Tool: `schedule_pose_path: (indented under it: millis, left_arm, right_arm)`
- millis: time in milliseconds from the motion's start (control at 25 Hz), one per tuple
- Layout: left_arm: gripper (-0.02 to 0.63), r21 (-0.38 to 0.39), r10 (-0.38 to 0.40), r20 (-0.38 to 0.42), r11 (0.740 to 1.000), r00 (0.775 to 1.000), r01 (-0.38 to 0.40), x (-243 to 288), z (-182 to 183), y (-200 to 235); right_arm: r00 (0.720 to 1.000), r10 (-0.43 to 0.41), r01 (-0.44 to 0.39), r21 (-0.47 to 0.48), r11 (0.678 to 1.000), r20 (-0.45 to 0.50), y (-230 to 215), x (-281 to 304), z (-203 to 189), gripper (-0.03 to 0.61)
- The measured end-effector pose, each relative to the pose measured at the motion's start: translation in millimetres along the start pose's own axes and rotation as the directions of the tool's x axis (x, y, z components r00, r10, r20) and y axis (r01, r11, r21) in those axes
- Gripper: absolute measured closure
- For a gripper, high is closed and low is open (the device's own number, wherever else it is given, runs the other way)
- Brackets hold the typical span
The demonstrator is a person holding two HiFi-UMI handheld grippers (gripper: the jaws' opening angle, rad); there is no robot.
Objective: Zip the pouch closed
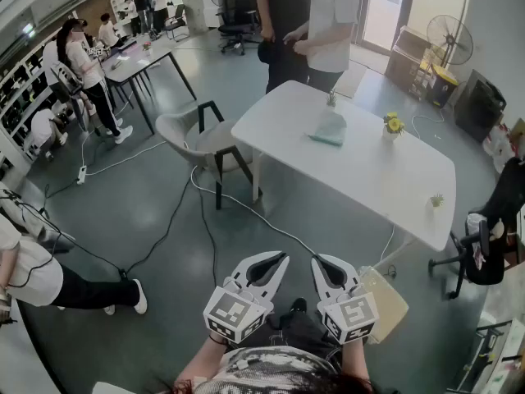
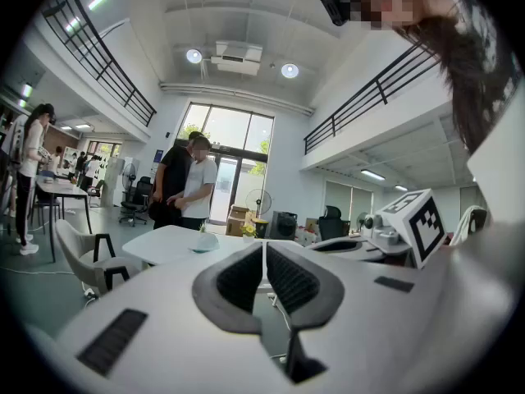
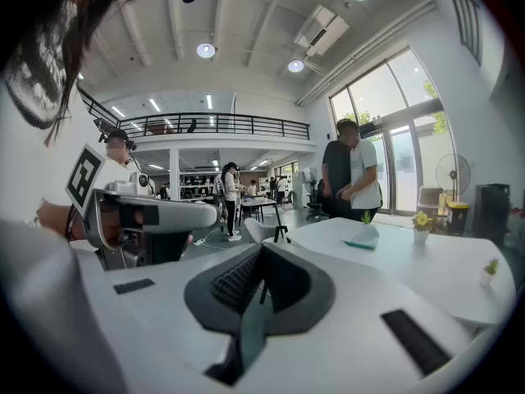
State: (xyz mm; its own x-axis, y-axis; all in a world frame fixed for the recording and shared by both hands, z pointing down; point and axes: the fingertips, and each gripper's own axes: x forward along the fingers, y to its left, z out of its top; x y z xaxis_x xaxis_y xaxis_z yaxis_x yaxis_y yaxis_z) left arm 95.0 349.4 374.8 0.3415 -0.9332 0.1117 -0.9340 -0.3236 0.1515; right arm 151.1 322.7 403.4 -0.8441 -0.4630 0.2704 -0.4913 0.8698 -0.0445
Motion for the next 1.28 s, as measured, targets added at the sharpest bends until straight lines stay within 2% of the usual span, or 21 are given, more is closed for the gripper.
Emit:
schedule_pose_path:
  millis: [400, 760, 1080, 1280]
  left_arm:
    - [0.592, 0.008, -0.023, -0.010, 1.000, 1.000, 0.023, 17.5, 0.7, -4.2]
    - [0.592, -0.015, 0.030, -0.041, 0.999, 0.999, -0.030, 22.7, -9.5, 20.1]
    - [0.592, -0.043, 0.079, -0.057, 0.996, 0.995, -0.081, 61.2, -7.9, 41.0]
    - [0.592, -0.002, 0.082, -0.044, 0.997, 0.996, -0.083, 110.4, 6.3, 49.1]
  right_arm:
    - [1.000, -0.017, 0.017, 0.007, 1.000, 0.012, -14.9, -1.4, 5.8, 0.588]
    - [1.000, 0.017, -0.017, 0.028, 0.999, -0.002, -22.1, 20.1, 2.4, 0.586]
    - [0.998, 0.061, -0.060, 0.065, 0.996, -0.007, -68.2, 45.4, 12.2, 0.586]
    - [0.997, 0.072, -0.072, 0.059, 0.996, 0.010, -113.2, 61.6, 22.1, 0.586]
